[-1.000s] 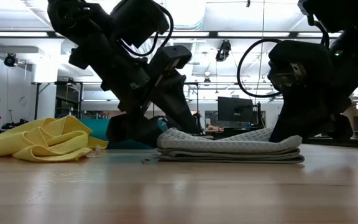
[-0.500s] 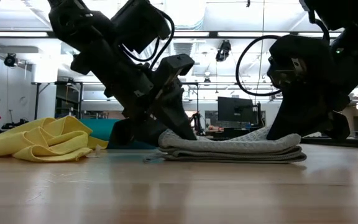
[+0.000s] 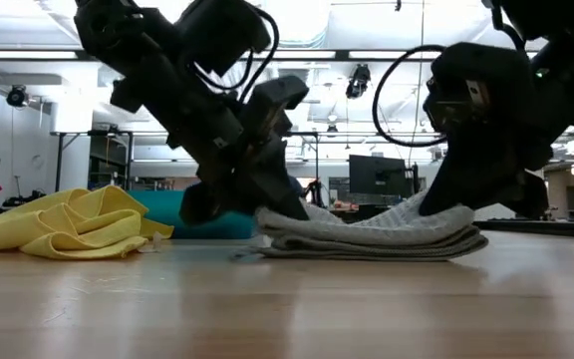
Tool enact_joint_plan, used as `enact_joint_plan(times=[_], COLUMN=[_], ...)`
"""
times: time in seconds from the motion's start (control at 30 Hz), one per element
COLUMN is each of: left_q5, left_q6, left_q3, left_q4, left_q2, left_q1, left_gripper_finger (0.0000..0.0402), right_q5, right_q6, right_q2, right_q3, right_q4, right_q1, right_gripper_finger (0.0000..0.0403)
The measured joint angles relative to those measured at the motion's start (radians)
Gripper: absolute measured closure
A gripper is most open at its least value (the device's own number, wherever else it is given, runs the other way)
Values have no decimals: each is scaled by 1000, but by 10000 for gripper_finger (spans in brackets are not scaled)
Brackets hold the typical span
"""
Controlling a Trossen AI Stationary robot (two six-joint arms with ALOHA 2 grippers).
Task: Fold microfiber towels
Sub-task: Put the gray microfiber towel into the blue bin
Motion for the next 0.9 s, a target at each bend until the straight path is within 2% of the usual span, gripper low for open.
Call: enact_joint_plan(times=[0.2, 0.4, 0.6, 0.73, 0.9], left_q5=[-32, -83, -84, -77, -1], left_q6=[49, 70, -3, -12, -14], left_q3=[2, 2, 1, -2, -2], left_q4=[-73, -234, -223, -230, -282], left_q2=[-74, -160, -155, -137, -137], left_q1=[3, 6, 5, 6, 14], left_gripper_finger=[389, 389, 386, 357, 291], right_q5=[0, 0, -9, -10, -11], right_q6=[-61, -150, -172, -164, -155], right_q2=[-12, -26, -30, -30, -30], right_q3=[21, 59, 68, 68, 67], right_q4=[1, -3, -36, -73, -85], right_q1=[-37, -87, -99, -97, -87], right_gripper_finger=[363, 363, 363, 363, 363])
